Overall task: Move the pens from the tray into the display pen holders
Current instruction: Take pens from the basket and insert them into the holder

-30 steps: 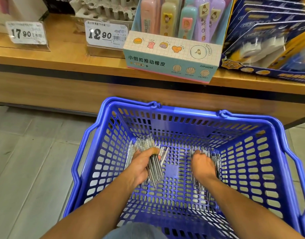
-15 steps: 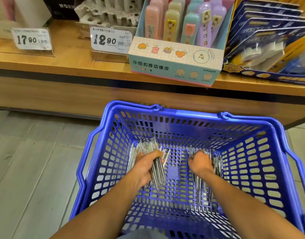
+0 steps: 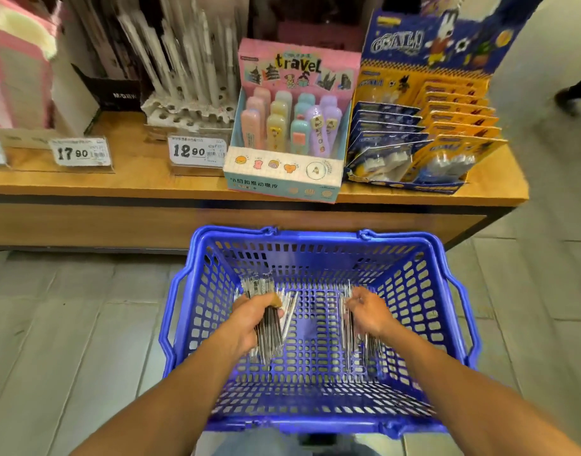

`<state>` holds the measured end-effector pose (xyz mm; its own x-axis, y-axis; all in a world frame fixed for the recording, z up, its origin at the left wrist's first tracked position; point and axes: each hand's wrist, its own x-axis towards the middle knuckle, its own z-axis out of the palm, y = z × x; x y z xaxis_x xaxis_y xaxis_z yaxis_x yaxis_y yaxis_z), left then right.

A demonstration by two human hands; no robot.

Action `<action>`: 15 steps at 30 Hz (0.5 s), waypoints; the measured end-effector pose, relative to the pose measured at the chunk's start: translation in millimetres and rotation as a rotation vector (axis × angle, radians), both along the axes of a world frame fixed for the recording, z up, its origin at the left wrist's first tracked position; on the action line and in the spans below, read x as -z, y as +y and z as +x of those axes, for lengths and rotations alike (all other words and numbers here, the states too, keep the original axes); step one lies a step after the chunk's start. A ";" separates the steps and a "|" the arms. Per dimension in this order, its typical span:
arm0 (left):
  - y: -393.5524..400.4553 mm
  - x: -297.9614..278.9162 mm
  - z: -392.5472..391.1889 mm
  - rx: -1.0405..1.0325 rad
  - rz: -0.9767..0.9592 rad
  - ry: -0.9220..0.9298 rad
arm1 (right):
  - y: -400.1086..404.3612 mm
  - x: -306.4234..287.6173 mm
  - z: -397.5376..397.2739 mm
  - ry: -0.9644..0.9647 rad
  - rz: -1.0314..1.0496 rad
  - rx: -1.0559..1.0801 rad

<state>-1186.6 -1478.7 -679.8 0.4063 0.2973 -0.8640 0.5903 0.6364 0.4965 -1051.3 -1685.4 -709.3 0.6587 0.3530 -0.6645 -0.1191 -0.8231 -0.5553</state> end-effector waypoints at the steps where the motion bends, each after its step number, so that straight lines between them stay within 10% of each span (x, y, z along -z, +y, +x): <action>1: -1.4 -14.4 -4.5 0.014 0.010 0.017 | -2.9 -13.8 -2.7 0.002 0.014 0.013; 15: -9.3 -366.6 -53.6 0.129 -0.112 0.023 | -17.3 -348.6 -56.3 0.051 0.145 0.221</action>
<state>-1240.2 -1488.0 -313.2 0.4146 0.1451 -0.8983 0.6808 0.6055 0.4121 -1107.6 -1702.8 -360.6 0.6974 0.2982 -0.6517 -0.3180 -0.6863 -0.6542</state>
